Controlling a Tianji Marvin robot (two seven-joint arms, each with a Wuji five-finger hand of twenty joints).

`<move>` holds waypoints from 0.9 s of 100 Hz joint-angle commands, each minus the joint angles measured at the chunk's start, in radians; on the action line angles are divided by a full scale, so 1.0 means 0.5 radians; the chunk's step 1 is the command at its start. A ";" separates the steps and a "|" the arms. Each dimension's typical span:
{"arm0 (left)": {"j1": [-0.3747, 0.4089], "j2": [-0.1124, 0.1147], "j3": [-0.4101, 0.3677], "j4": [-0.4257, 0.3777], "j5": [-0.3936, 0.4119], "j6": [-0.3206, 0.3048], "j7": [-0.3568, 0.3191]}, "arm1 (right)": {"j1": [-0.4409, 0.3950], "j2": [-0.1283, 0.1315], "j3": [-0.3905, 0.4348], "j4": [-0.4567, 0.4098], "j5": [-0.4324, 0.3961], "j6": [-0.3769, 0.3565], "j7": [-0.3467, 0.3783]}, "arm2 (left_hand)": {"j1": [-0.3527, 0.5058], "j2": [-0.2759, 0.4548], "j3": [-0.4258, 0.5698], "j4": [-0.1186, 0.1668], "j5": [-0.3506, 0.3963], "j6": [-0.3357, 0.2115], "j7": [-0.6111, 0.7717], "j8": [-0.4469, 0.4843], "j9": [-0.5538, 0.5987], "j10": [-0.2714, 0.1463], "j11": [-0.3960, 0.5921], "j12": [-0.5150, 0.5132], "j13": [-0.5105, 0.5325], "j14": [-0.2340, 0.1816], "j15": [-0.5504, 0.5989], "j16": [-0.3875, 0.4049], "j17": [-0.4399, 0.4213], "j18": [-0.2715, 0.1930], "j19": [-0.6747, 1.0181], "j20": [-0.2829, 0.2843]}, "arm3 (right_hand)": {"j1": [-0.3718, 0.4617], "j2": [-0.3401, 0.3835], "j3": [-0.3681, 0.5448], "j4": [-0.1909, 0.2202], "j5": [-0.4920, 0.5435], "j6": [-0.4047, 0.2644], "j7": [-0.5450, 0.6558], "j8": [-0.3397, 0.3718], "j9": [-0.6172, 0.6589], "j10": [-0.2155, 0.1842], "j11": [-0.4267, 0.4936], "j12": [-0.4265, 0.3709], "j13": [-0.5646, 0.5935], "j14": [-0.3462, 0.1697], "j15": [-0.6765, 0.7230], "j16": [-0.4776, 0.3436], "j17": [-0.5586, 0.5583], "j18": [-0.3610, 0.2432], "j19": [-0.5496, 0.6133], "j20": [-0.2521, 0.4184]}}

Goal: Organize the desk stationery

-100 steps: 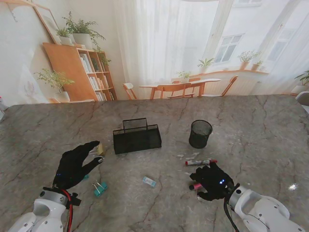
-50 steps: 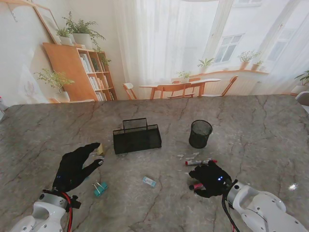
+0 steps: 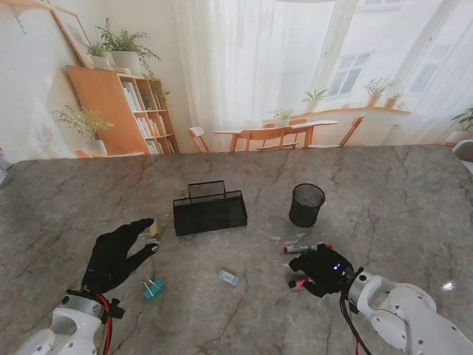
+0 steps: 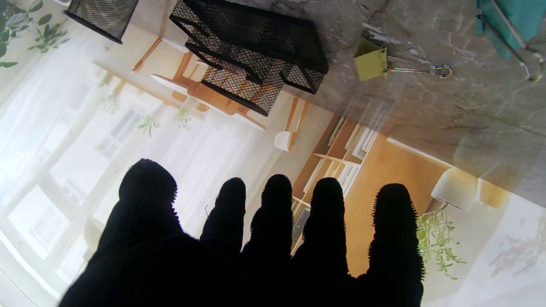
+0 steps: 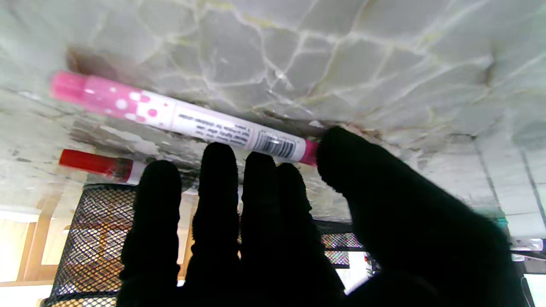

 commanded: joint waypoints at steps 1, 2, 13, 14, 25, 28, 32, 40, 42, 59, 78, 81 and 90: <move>0.009 -0.004 0.010 0.006 0.005 0.001 0.004 | -0.021 0.016 -0.049 0.150 -0.008 -0.019 0.111 | 0.009 0.058 -0.018 0.047 0.050 -0.013 0.029 0.014 0.019 -0.021 0.008 0.014 0.029 -0.023 0.030 0.026 -0.014 -0.016 0.034 0.063 | -0.032 -0.055 -0.064 -0.059 0.301 -0.324 0.131 -0.205 0.009 -0.038 -0.009 0.003 0.031 -0.050 -0.056 -0.032 0.010 -0.005 0.048 0.007; 0.009 -0.004 0.010 0.006 0.005 0.002 0.005 | -0.017 0.016 -0.053 0.154 -0.005 -0.021 0.113 | 0.009 0.057 -0.018 0.047 0.049 -0.012 0.029 0.014 0.020 -0.024 0.008 0.015 0.031 -0.021 0.031 0.027 -0.014 -0.015 0.034 0.063 | -0.035 -0.055 -0.066 -0.060 0.302 -0.326 0.133 -0.203 0.011 -0.039 -0.007 0.002 0.035 -0.051 -0.054 -0.031 0.015 -0.005 0.049 0.007; 0.013 -0.005 0.011 0.004 0.007 0.005 0.013 | 0.031 0.019 -0.100 0.198 0.020 -0.040 0.121 | 0.010 0.056 -0.019 0.047 0.050 -0.012 0.029 0.014 0.024 -0.024 0.010 0.016 0.034 -0.019 0.033 0.028 -0.013 -0.018 0.036 0.063 | -0.033 -0.099 -0.088 -0.102 0.336 -0.355 0.210 -0.182 0.083 -0.059 0.040 0.003 0.108 -0.068 -0.017 -0.017 0.095 -0.010 0.065 0.008; 0.014 -0.006 0.011 0.003 0.007 0.006 0.013 | 0.035 0.019 -0.104 0.202 0.023 -0.042 0.121 | 0.011 0.055 -0.018 0.047 0.051 -0.013 0.030 0.015 0.025 -0.025 0.010 0.016 0.036 -0.018 0.034 0.029 -0.013 -0.018 0.036 0.063 | -0.034 -0.100 -0.089 -0.105 0.337 -0.359 0.214 -0.184 0.089 -0.060 0.043 0.004 0.114 -0.069 -0.014 -0.016 0.102 -0.010 0.068 0.009; 0.018 -0.007 0.011 0.000 0.009 0.014 0.024 | 0.073 0.023 -0.147 0.237 0.049 -0.071 0.131 | 0.011 0.057 -0.019 0.047 0.050 -0.013 0.030 0.015 0.024 -0.026 0.009 0.016 0.037 -0.021 0.035 0.031 -0.012 -0.019 0.040 0.064 | -0.073 -0.090 -0.099 -0.123 0.331 -0.365 0.281 -0.272 0.108 -0.074 0.041 -0.009 0.135 -0.081 -0.004 -0.011 0.130 -0.012 0.077 0.006; 0.020 -0.008 0.011 -0.002 0.009 0.016 0.027 | 0.081 0.023 -0.156 0.244 0.054 -0.079 0.134 | 0.011 0.058 -0.019 0.047 0.051 -0.014 0.030 0.015 0.025 -0.027 0.010 0.016 0.038 -0.023 0.036 0.031 -0.012 -0.018 0.041 0.064 | -0.096 -0.074 -0.101 -0.105 0.332 -0.356 0.255 -0.277 0.097 -0.071 0.034 -0.020 0.127 -0.079 -0.010 -0.012 0.125 -0.014 0.072 0.004; 0.023 -0.009 0.010 -0.004 0.009 0.017 0.030 | 0.089 0.024 -0.166 0.252 0.061 -0.089 0.133 | 0.011 0.056 -0.019 0.046 0.053 -0.014 0.030 0.015 0.028 -0.026 0.011 0.017 0.039 -0.018 0.036 0.032 -0.013 -0.018 0.041 0.064 | -0.124 -0.045 -0.109 -0.092 0.327 -0.343 0.229 -0.274 0.086 -0.063 0.033 -0.028 0.115 -0.075 -0.015 -0.011 0.114 -0.013 0.066 0.002; 0.027 -0.010 0.008 -0.008 0.010 0.018 0.036 | 0.104 0.022 -0.189 0.263 0.085 -0.099 0.132 | 0.011 0.058 -0.018 0.047 0.053 -0.014 0.031 0.016 0.028 -0.025 0.011 0.017 0.039 -0.020 0.037 0.033 -0.011 -0.017 0.044 0.064 | -0.180 0.032 -0.160 0.002 0.322 -0.296 0.047 -0.142 0.032 -0.044 0.028 -0.047 0.076 -0.062 -0.029 -0.005 0.077 -0.015 0.058 0.000; 0.028 -0.010 0.008 -0.009 0.010 0.018 0.038 | 0.108 0.022 -0.194 0.265 0.091 -0.104 0.133 | 0.011 0.059 -0.019 0.047 0.051 -0.013 0.030 0.015 0.027 -0.028 0.010 0.017 0.039 -0.021 0.037 0.033 -0.012 -0.017 0.044 0.064 | -0.184 0.036 -0.163 0.004 0.312 -0.294 0.036 -0.137 0.019 -0.041 0.023 -0.048 0.064 -0.061 -0.034 -0.006 0.069 -0.014 0.057 0.000; 0.038 -0.012 0.003 -0.017 0.010 0.014 0.050 | 0.141 0.026 -0.229 0.284 0.104 -0.144 0.146 | 0.013 0.059 -0.018 0.047 0.051 -0.011 0.030 0.016 0.029 -0.023 0.011 0.018 0.043 -0.021 0.039 0.035 -0.011 -0.015 0.048 0.064 | -0.159 0.038 -0.163 0.009 0.330 -0.300 0.007 -0.130 0.036 -0.044 0.020 -0.053 0.086 -0.064 -0.021 0.001 0.085 -0.015 0.072 0.007; 0.046 -0.014 -0.002 -0.022 0.010 0.015 0.059 | 0.193 0.035 -0.288 0.351 0.083 -0.150 0.097 | 0.016 0.063 -0.019 0.046 0.055 -0.013 0.031 0.016 0.032 -0.027 0.012 0.019 0.048 -0.020 0.041 0.038 -0.007 -0.017 0.054 0.065 | 0.054 -0.221 -0.058 -0.180 0.453 -0.533 0.707 -0.476 0.447 -0.162 0.068 -0.017 0.448 -0.168 0.139 0.012 0.460 -0.063 0.219 0.020; 0.047 -0.014 -0.002 -0.023 0.009 0.017 0.060 | 0.200 0.037 -0.297 0.363 0.076 -0.151 0.082 | 0.017 0.064 -0.019 0.046 0.055 -0.013 0.031 0.016 0.032 -0.026 0.012 0.019 0.050 -0.019 0.042 0.038 -0.006 -0.016 0.055 0.065 | 0.064 -0.228 -0.040 -0.183 0.514 -0.581 0.777 -0.517 0.532 -0.192 0.082 -0.036 0.528 -0.193 0.165 0.004 0.551 -0.079 0.251 0.002; 0.048 -0.015 -0.001 -0.027 0.004 0.024 0.057 | 0.208 0.038 -0.307 0.376 0.075 -0.151 0.066 | 0.020 0.065 -0.018 0.046 0.055 -0.010 0.031 0.016 0.033 -0.026 0.012 0.020 0.048 -0.019 0.042 0.039 -0.009 -0.015 0.056 0.065 | 0.036 -0.296 0.039 -0.178 0.611 -0.599 0.846 -0.589 0.665 -0.201 0.088 -0.075 0.673 -0.235 0.201 -0.015 0.722 -0.110 0.284 -0.049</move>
